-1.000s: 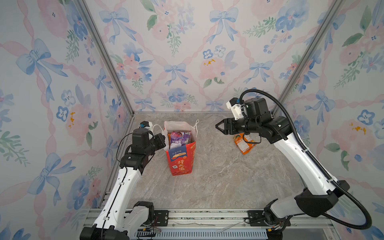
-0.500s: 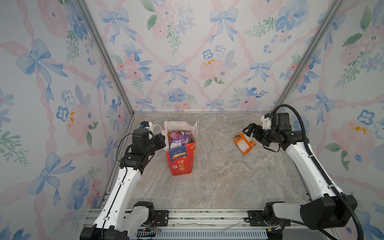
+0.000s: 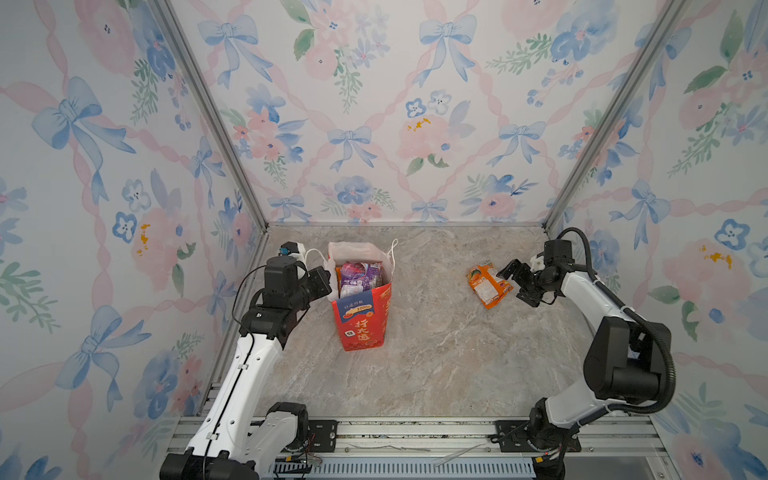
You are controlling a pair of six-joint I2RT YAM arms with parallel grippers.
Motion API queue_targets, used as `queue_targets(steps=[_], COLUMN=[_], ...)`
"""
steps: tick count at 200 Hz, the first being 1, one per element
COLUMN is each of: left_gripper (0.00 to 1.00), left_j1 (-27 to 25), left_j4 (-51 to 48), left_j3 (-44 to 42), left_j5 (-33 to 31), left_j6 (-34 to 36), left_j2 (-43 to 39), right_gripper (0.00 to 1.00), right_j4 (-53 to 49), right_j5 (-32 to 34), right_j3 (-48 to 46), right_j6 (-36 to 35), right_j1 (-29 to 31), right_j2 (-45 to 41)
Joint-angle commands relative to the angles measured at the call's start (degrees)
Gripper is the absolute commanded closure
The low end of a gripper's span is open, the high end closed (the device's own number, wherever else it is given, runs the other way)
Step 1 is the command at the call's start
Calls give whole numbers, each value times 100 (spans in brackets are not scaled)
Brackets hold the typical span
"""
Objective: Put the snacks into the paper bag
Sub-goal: 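Lower the right gripper onto the small orange fruit candy packet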
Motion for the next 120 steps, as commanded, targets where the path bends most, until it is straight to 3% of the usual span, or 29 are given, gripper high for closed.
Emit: queue_targets(steps=[1, 39, 74, 120], left_gripper=[100, 100, 100, 100], left_j1=[-26, 9, 142, 150], left_j4=[-18, 114, 824, 883], left_j3=[77, 58, -210, -188], left_j5=[184, 342, 1178, 1347], left_j6=[-30, -106, -508, -551], left_j2=[3, -9, 76, 161], right_gripper=[4, 3, 4, 4], right_j4=[223, 323, 273, 298], right_j5=[-132, -226, -208, -208], right_j3=[30, -2, -30, -135], right_j6=[77, 69, 8, -19], right_j1=[-27, -29, -29, -21], right_j2=[110, 110, 110, 93])
